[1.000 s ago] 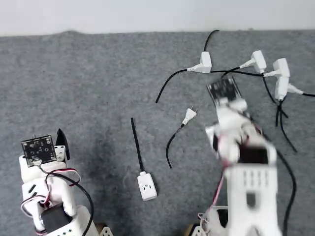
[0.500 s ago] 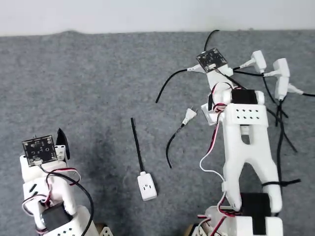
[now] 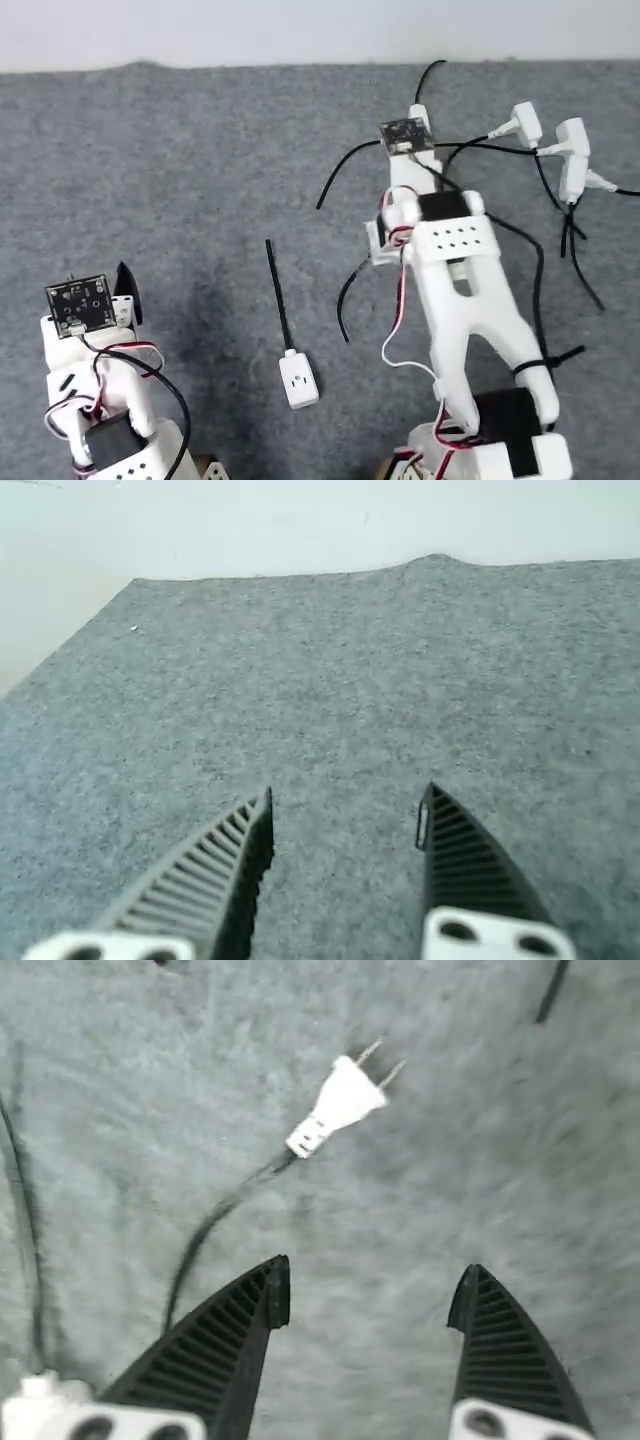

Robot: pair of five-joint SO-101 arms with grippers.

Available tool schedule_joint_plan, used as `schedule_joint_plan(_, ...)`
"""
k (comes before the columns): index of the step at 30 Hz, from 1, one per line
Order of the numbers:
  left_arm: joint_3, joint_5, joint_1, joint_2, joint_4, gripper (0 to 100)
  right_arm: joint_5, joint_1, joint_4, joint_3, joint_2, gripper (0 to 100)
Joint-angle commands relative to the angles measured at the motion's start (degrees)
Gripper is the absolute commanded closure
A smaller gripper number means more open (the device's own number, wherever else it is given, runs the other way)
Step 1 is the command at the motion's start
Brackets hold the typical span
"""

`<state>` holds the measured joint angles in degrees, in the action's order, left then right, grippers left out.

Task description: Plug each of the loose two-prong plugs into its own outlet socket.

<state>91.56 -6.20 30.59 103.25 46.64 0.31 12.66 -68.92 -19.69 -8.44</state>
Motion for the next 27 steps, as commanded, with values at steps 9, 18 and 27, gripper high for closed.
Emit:
schedule_joint_plan(9,-0.31,-0.7,-0.53,0.62,-2.46,77,-8.88,2.77,-0.04,0.26,-0.48,73.8)
schedule_joint_plan(18,-0.22,-0.79,-2.11,0.62,-2.29,77,-9.23,2.77,0.22,-2.37,0.13,73.8)
schedule_joint_plan(27,-0.22,-0.79,-2.2,0.62,-2.29,77,-24.88,2.86,7.34,-2.29,9.98,73.8)
